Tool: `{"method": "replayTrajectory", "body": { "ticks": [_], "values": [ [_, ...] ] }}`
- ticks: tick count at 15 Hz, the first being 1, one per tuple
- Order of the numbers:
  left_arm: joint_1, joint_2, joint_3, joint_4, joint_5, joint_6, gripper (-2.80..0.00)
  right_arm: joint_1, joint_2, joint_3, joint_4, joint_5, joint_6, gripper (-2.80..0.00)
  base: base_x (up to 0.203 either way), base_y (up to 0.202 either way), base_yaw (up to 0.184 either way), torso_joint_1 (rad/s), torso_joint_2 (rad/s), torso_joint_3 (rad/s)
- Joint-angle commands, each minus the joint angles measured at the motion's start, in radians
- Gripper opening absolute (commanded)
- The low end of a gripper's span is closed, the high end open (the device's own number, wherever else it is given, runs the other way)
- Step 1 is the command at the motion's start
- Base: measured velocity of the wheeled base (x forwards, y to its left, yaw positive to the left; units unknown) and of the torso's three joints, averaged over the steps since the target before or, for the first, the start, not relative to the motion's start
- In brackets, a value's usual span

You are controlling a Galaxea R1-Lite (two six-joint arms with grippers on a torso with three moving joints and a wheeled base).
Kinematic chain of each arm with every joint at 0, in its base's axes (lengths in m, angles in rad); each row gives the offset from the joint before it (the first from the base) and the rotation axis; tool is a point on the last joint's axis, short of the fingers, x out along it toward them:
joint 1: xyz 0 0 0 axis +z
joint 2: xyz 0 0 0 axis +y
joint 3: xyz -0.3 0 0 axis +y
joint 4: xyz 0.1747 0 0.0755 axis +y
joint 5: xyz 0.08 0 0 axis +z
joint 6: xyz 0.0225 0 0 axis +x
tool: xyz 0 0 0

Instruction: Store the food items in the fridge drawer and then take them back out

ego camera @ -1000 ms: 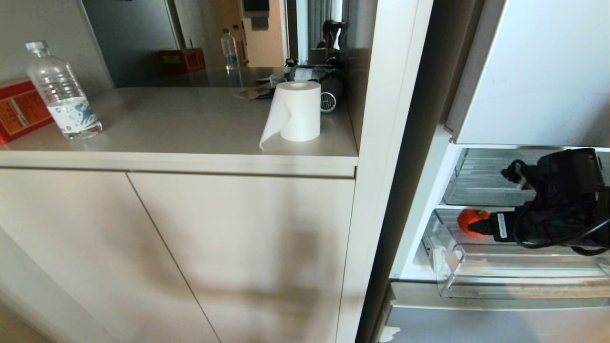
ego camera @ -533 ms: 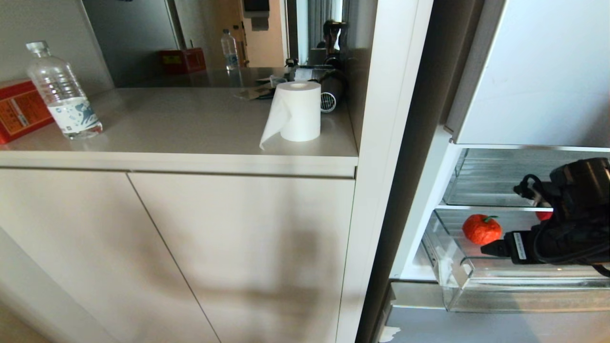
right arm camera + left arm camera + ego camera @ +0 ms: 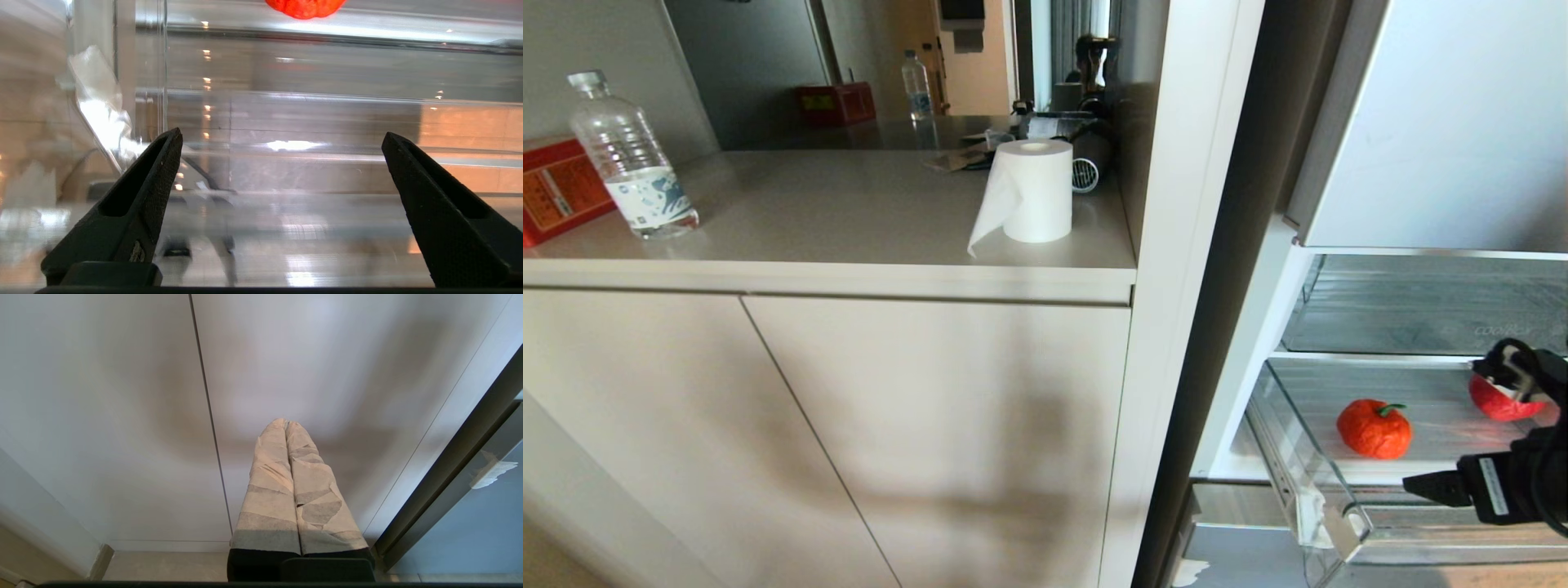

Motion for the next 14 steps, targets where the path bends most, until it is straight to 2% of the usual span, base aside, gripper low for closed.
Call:
{"method": "replayTrajectory", "body": {
  "ticks": [1, 4, 10, 12, 14],
  "values": [
    [0.0, 0.001, 0.0, 0.0, 0.0, -0.001, -2.8, 0.0, -0.114, 0.032, 0.051, 0.0, -0.026, 0.0, 0.0, 0.0, 0.0, 0.0, 0.0, 0.0],
    [0.0, 0.001, 0.0, 0.0, 0.0, -0.001, -2.8, 0.0, -0.027, 0.009, 0.013, 0.004, -0.008, 0.0, 0.0, 0.0, 0.0, 0.0, 0.0, 0.0],
    [0.0, 0.001, 0.0, 0.0, 0.0, -0.001, -2.8, -0.002, 0.376, 0.035, -0.441, 0.0, 0.052, 0.0, 0.0, 0.0, 0.0, 0.0, 0.0, 0.0],
    [0.0, 0.001, 0.0, 0.0, 0.0, -0.001, -2.8, -0.008, 0.454, 0.038, -0.539, -0.006, 0.064, 0.0, 0.0, 0.0, 0.0, 0.0, 0.0, 0.0],
    [0.0, 0.001, 0.0, 0.0, 0.0, -0.001, -2.8, -0.031, 0.475, 0.034, -0.577, -0.012, 0.064, 0.0, 0.0, 0.0, 0.0, 0.0, 0.0, 0.0]
  ]
}}
